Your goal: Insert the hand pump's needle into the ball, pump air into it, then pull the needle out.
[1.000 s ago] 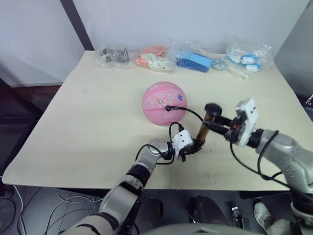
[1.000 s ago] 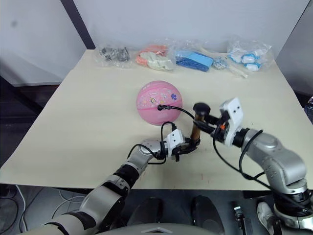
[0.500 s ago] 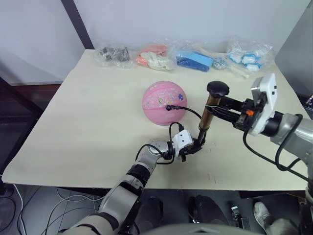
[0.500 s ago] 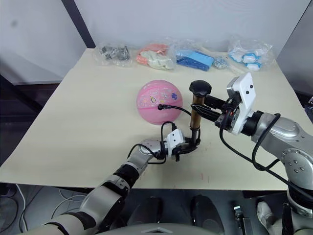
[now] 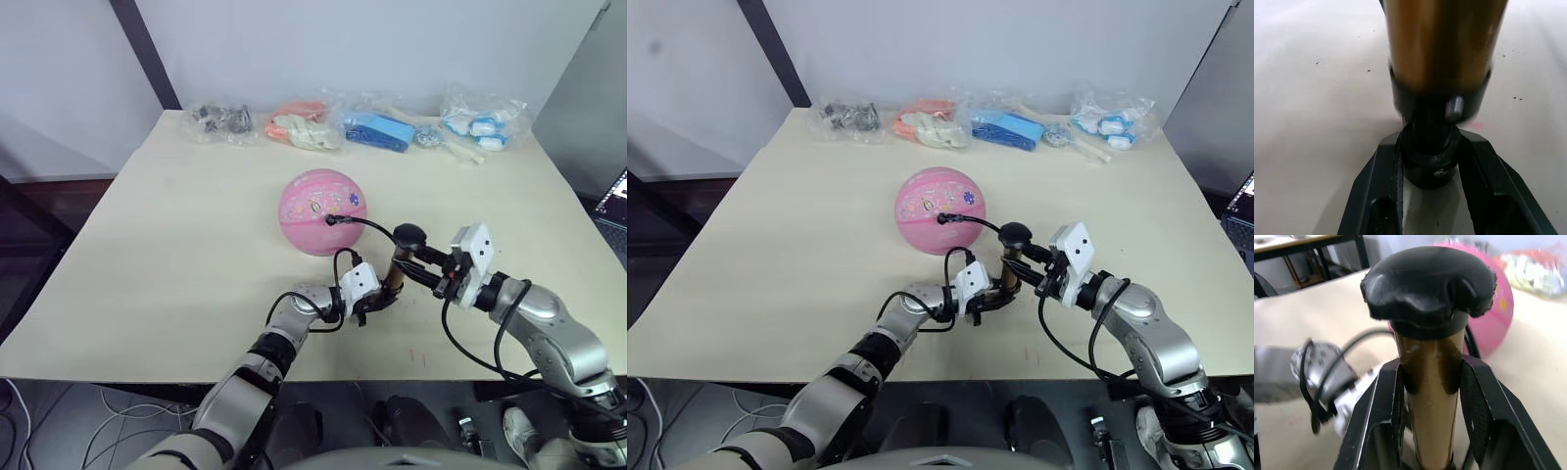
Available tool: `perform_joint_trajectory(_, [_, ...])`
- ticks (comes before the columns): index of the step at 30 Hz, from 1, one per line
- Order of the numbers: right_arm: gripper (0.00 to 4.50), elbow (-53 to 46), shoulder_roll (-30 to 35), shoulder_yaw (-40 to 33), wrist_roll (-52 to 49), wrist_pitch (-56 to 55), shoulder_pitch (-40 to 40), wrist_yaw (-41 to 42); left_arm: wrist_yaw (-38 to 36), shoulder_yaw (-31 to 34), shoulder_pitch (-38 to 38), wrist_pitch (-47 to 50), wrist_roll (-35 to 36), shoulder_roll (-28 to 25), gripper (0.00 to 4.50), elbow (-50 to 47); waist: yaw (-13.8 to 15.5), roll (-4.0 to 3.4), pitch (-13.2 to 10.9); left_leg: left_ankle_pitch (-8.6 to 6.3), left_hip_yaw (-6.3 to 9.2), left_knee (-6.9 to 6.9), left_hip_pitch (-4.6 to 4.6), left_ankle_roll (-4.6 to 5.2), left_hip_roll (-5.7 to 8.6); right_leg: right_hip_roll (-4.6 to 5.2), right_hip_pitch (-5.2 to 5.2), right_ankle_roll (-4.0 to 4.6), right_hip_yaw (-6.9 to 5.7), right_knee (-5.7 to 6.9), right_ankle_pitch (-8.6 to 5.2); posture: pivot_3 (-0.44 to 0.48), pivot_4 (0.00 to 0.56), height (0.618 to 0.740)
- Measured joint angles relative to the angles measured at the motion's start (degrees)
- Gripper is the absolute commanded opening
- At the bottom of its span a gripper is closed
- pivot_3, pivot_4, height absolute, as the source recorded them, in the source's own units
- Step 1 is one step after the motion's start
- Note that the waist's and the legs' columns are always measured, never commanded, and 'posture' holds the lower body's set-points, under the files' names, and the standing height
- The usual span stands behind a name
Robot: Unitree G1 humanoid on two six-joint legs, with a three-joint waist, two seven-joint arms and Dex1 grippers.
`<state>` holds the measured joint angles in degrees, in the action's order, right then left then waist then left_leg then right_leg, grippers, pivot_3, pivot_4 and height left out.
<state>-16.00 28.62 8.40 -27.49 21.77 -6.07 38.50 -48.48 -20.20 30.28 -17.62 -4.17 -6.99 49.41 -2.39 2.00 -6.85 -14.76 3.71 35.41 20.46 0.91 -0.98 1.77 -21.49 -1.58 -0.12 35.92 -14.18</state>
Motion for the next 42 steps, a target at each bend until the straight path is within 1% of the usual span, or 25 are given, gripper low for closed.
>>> perform_joint_trajectory(4, [1.06, 3.65, -1.86, 0.68, 2.13, -2.98, 0.02, 1.67, -0.13, 0.27, -1.48, 1.43, 0.02, -0.56, 1.11, -2.51, -0.02, 0.12, 0.12, 0.0, -0.08, -0.18, -0.37, 0.0, -0.2, -0.19, 0.01, 0.19, -0.02, 0.0, -0.11, 0.0, 0.15, 0.74])
perform_joint_trajectory(9, [1.06, 5.18, -2.68, 0.71, 2.57, -3.28, -1.55, 3.44, -0.45, 1.15, -3.51, 4.31, 1.17, -1.12, 1.11, -6.73, -0.06, 0.13, 0.13, -0.03, -0.1, -0.33, -0.47, -0.04, -0.4, -0.68, 0.05, 0.42, 0.0, 0.02, -0.23, 0.0, 0.15, 0.74])
perform_joint_trajectory(15, [1.06, 5.78, -2.95, 0.71, 2.78, -3.28, -2.53, 4.81, -0.44, 1.77, -5.65, 6.97, 2.12, -1.31, 1.11, -11.65, -0.06, -0.15, 0.16, -0.19, -0.1, -0.35, -0.49, -0.29, -0.55, -0.87, 0.04, 0.76, 0.02, 0.07, -0.43, 0.0, 0.15, 0.74])
perform_joint_trajectory(21, [1.06, 5.0, -3.05, 0.7, 2.78, -2.74, -2.76, 4.32, -1.09, 1.79, -6.09, 10.08, 3.26, -1.61, 1.11, -14.39, -0.05, -0.44, -0.1, -0.26, -0.17, -0.35, -0.46, -0.39, -0.56, -0.91, -0.02, 0.78, 0.09, 0.07, -0.45, 0.0, 0.15, 0.74])
perform_joint_trajectory(22, [1.06, 4.53, -3.05, 0.7, 2.78, -2.31, -2.76, 4.03, -1.51, 1.81, -6.12, 11.13, 3.6, -1.77, 1.91, -15.13, -0.05, -0.55, -0.2, -0.26, -0.17, -0.35, -0.45, -0.4, -0.56, -0.92, -0.03, 0.77, 0.09, 0.07, -0.45, 0.0, 0.15, 0.74])
perform_joint_trajectory(23, [1.06, 4.47, -3.05, 0.7, 2.78, -2.26, -2.76, 3.97, -1.65, 1.82, -6.13, 11.34, 3.73, -1.8, 2.12, -15.23, -0.05, -0.59, -0.22, -0.26, -0.18, -0.36, -0.45, -0.4, -0.56, -0.92, -0.03, 0.77, 0.09, 0.07, -0.45, 0.0, 0.15, 0.74])
perform_joint_trajectory(24, [1.06, 4.31, -3.07, 0.79, 2.82, -1.96, -2.7, 3.98, -2.25, 1.92, -6.29, 12.22, 4.21, -1.92, 2.12, -15.55, -0.03, -0.62, -0.25, -0.26, -0.17, -0.35, -0.45, -0.4, -0.56, -0.93, -0.03, 0.78, 0.09, 0.07, -0.46, 0.0, 0.15, 0.74])
perform_joint_trajectory(25, [1.06, 3.68, -3.07, 0.77, 2.86, -1.62, -2.67, 3.5, -4.71, 2.42, -8.08, 14.11, 6.19, -3.34, 2.78, -17.81, -0.03, -0.74, -0.41, -0.26, -0.17, -0.35, -0.41, -0.41, -0.56, -0.93, -0.06, 0.78, 0.11, 0.07, -0.46, 0.0, 0.15, 0.74])
perform_joint_trajectory(27, [1.06, 3.39, -3.07, 0.76, 2.87, -1.24, -2.77, 3.3, -5.34, 2.66, -8.78, 15.43, 6.85, -3.83, 3.49, -19.75, 0.33, -0.85, -0.59, -0.26, -0.16, -0.32, -0.37, -0.41, -0.5, -0.84, -0.07, 0.75, 0.05, 0.09, -0.44, 0.0, 0.15, 0.74])
perform_joint_trajectory(28, [1.06, 3.29, -3.06, 0.72, 2.87, -1.05, -2.82, 3.22, -5.64, 2.85, -9.34, 16.25, 7.32, -4.33, 3.68, -20.87, 0.27, -0.85, -0.66, -0.26, -0.17, -0.31, -0.37, -0.41, -0.5, -0.84, -0.07, 0.73, 0.06, 0.09, -0.43, 0.0, 0.15, 0.74])
perform_joint_trajectory(30, [1.06, 2.5, -3.04, 0.67, 2.88, -0.28, -2.83, 2.88, -6.74, 4.11, -11.38, 18.48, 9.17, -6.33, 3.72, -25.24, 0.11, -0.88, -0.84, -0.26, -0.18, -0.31, -0.37, -0.42, -0.51, -0.82, -0.08, 0.72, 0.08, 0.1, -0.42, 0.0, 0.15, 0.74])
perform_joint_trajectory(31, [1.06, 1.72, -2.98, 0.61, 2.87, 0.59, -2.95, 2.43, -7.78, 5.16, -12.77, 20.24, 10.98, -8.29, 3.72, -29.07, 0.14, -0.94, -1.01, -0.26, -0.16, -0.3, -0.31, -0.43, -0.51, -0.81, -0.16, 0.73, 0.07, 0.15, -0.42, 0.0, 0.15, 0.74])
perform_joint_trajectory(32, [1.06, 1.68, -2.96, 0.6, 2.87, 0.62, -2.95, 2.41, -7.84, 5.22, -12.83, 20.31, 11.1, -8.4, 3.72, -29.26, 0.16, -0.95, -1.03, -0.26, -0.15, -0.29, -0.3, -0.43, -0.51, -0.81, -0.16, 0.73, 0.07, 0.16, -0.42, 0.0, 0.15, 0.74])
perform_joint_trajectory(33, [1.06, 1.16, -2.73, 0.48, 2.84, 1.21, -3.1, 2.17, -8.62, 6.66, -13.32, 21.93, 12.47, -9.83, 3.72, -32.05, 0.4, -1.07, -1.16, -0.25, -0.1, -0.26, -0.25, -0.44, -0.49, -0.8, -0.18, 0.73, 0.01, 0.17, -0.43, 0.0, 0.15, 0.74])
perform_joint_trajectory(34, [1.06, -0.09, -2.53, 0.25, 2.71, 2.79, -3.26, 1.87, -9.56, 7.93, -14.96, 24.29, 14.9, -11.52, 3.72, -36.92, 0.4, -1.1, -1.31, -0.25, -0.1, -0.25, -0.2, -0.44, -0.49, -0.78, -0.23, 0.73, 0.03, 0.19, -0.43, 0.0, 0.15, 0.74])
perform_joint_trajectory(36, [1.06, -1.79, -1.72, -0.52, 2.07, 4.92, -3.27, 1.39, -10.78, 9.81, -16.09, 27.24, 18.08, -13.93, 3.72, -42.9, 0.59, -1.25, -1.48, -0.22, -0.03, -0.09, 0.19, -0.5, -0.43, -0.73, -0.58, 0.74, 0.02, 0.32, -0.42, 0.0, 0.15, 0.74])
perform_joint_trajectory(39, [1.06, -3.54, -1.44, -0.95, 1.55, 6.84, -3.45, 0.92, -11.33, 11.15, -17.15, 30.07, 21.02, -15.11, 3.72, -47.3, 0.89, -1.23, -1.56, -0.21, -0.08, -0.06, 0.32, -0.53, -0.34, -0.66, -0.73, 0.71, 0.09, 0.42, -0.44, 0.0, 0.15, 0.74])
perform_joint_trajectory(42, [1.06, -7.44, 0.83, -2.85, -0.74, 12.22, -4.5, 0.03, -13.6, 14.88, -21.07, 36.17, 28.23, -20.33, 3.72, -55.84, 0.65, -0.98, -1.92, -0.22, -0.09, -0.03, 0.61, -0.59, -0.34, -0.62, -1.28, 0.8, 0.43, 0.8, -0.41, 0.0, 0.15, 0.74])
